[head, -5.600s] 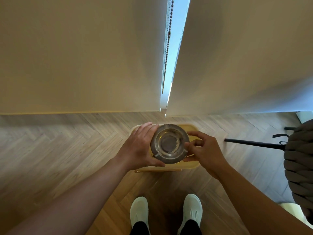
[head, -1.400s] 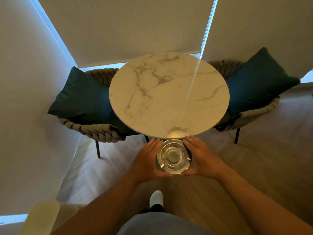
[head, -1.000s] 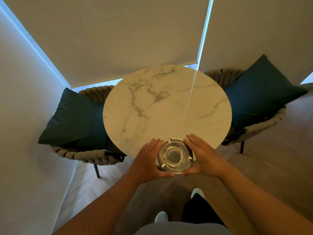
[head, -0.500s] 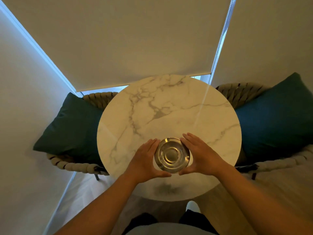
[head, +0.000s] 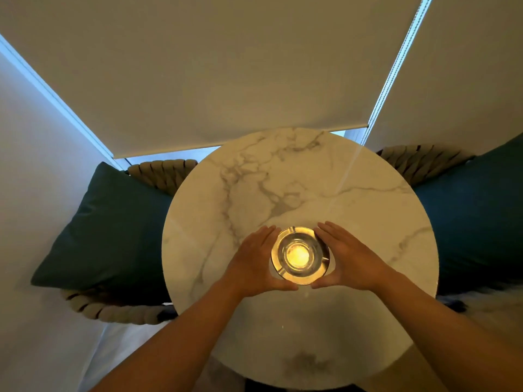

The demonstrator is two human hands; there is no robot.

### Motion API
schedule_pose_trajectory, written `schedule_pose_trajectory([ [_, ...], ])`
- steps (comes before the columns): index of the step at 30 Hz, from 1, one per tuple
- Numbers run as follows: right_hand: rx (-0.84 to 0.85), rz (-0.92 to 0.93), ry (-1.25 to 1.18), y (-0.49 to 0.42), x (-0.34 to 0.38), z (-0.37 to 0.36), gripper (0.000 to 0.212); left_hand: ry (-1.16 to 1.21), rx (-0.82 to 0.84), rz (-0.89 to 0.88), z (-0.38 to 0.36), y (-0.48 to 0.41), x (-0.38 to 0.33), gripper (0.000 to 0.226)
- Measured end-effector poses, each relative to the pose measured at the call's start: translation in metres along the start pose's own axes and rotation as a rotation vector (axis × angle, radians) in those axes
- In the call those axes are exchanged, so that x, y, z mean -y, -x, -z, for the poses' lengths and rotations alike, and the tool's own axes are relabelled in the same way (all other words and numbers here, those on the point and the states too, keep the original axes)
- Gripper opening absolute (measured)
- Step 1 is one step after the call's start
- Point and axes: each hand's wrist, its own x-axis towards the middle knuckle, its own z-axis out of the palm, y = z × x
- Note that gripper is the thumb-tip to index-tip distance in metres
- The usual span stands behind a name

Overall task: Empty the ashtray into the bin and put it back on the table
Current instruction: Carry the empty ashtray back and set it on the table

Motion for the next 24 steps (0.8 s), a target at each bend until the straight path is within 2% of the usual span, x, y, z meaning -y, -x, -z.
schedule_pose_trajectory([
  [8, 0.035, -0.086, -0.012, -0.046, 0.001, -0.018, 0.123, -0.032, 0.091, 0.054, -0.011, -0.028, 0.053, 0.108],
  [13, 0.051, -0.055, 0.015, -0.072, -0.018, -0.024, 0.124, -0.094, -0.023, 0.051, -0.026, -0.043, 0.064, 0.109],
  [21, 0.111, -0.07, 0.064, -0.091, -0.048, -0.046, 0.131, -0.103, 0.205, 0.27, -0.062, -0.055, 0.075, 0.133],
  [24, 0.122, -0.064, 0.089, -0.093, -0.056, -0.056, 0.13, -0.134, 0.247, 0.318, -0.077, -0.055, 0.083, 0.132],
])
